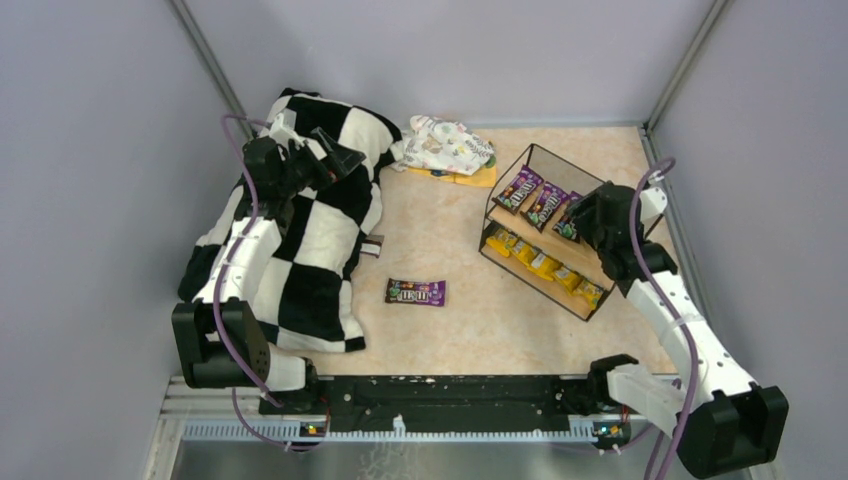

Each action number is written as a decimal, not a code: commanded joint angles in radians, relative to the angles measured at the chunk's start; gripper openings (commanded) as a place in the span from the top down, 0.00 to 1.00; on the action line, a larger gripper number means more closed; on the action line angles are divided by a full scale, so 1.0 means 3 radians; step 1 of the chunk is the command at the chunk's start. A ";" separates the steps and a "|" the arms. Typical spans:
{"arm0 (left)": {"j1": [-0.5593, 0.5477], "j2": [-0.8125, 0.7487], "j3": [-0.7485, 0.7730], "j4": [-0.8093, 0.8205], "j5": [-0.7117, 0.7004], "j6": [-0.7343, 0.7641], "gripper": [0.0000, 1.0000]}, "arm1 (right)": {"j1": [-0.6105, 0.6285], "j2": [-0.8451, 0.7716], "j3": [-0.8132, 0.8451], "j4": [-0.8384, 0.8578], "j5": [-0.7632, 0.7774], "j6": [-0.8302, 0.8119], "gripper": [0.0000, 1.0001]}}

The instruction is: Place and organize the candy bags onto the shelf

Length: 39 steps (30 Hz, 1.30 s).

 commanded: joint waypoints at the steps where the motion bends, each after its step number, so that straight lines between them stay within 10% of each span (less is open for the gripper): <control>1: 0.0018 0.0005 0.0101 0.0191 0.0084 -0.0055 0.02 | -0.0018 -0.0287 -0.0020 -0.0171 -0.0204 -0.0274 0.43; 25: -0.0031 0.0035 0.0115 0.0163 0.0044 0.0008 0.02 | -0.0019 -0.0394 0.0314 -0.0234 -0.0497 -0.1422 0.31; 33: -0.0026 0.0009 0.0121 0.0153 0.0035 0.0023 0.02 | -0.0019 -0.0657 0.1056 -0.0308 -0.1981 -0.2747 0.02; 36: -0.0030 -0.0001 0.0131 0.0128 0.0002 0.0051 0.02 | 0.0019 -0.0533 0.1110 0.0036 -0.3083 -0.2735 0.01; 39: -0.0031 -0.0008 0.0137 0.0098 -0.0042 0.0091 0.02 | 0.0592 -0.0352 0.1105 0.0179 -0.3072 -0.2704 0.01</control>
